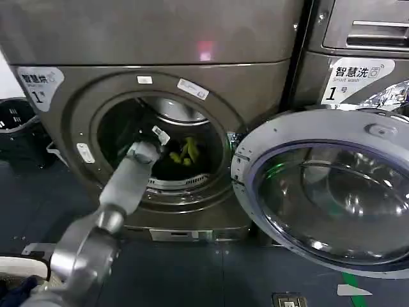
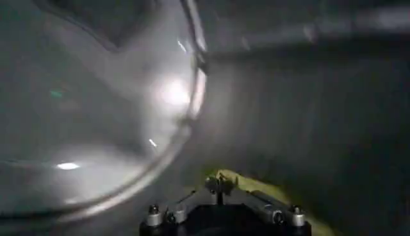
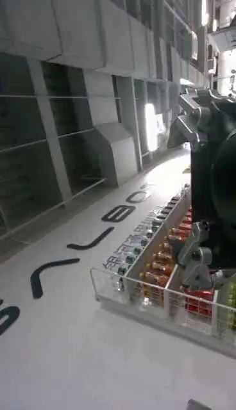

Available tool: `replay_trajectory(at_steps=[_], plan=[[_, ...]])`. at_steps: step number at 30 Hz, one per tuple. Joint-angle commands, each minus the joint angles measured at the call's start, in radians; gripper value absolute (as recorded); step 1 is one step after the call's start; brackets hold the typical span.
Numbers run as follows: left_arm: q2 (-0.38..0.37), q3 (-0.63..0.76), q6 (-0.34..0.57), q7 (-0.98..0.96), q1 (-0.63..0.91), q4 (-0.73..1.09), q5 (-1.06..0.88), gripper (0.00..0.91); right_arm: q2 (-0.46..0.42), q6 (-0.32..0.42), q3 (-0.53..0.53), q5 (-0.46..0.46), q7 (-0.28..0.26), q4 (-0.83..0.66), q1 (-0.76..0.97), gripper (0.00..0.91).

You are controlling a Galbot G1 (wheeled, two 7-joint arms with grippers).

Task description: Grasp the clothes from the dryer.

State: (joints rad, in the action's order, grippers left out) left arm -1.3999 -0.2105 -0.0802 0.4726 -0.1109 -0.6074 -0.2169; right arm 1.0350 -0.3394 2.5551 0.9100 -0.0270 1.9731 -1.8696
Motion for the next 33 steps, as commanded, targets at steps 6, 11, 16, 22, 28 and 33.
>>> replay_trajectory(at_steps=[6,11,16,22,28,33], plan=[[-0.033,-0.209,0.234,-0.428,-0.354,-0.563,0.305,0.0,-0.004,0.016,0.0,-0.004,0.002,0.004,-0.011,0.907],[-0.058,-0.254,0.262,-0.462,-0.486,-0.765,0.292,0.0,-0.013,0.036,0.02,-0.025,0.003,0.005,-0.022,0.907],[-0.085,-0.251,0.222,-0.457,-0.528,-0.8,0.261,0.0,-0.021,0.042,0.039,-0.006,0.016,-0.005,-0.034,0.907],[-0.099,-0.237,0.197,-0.457,-0.522,-0.795,0.241,0.0,-0.018,0.047,0.038,-0.007,0.013,-0.011,-0.03,0.907],[-0.091,-0.24,0.178,-0.45,-0.523,-0.767,0.25,0.0,-0.02,0.052,0.034,-0.007,0.011,-0.01,-0.026,0.907],[-0.093,-0.238,0.173,-0.446,-0.516,-0.757,0.25,0.0,-0.019,0.046,0.037,-0.013,0.002,-0.002,-0.026,0.907]])
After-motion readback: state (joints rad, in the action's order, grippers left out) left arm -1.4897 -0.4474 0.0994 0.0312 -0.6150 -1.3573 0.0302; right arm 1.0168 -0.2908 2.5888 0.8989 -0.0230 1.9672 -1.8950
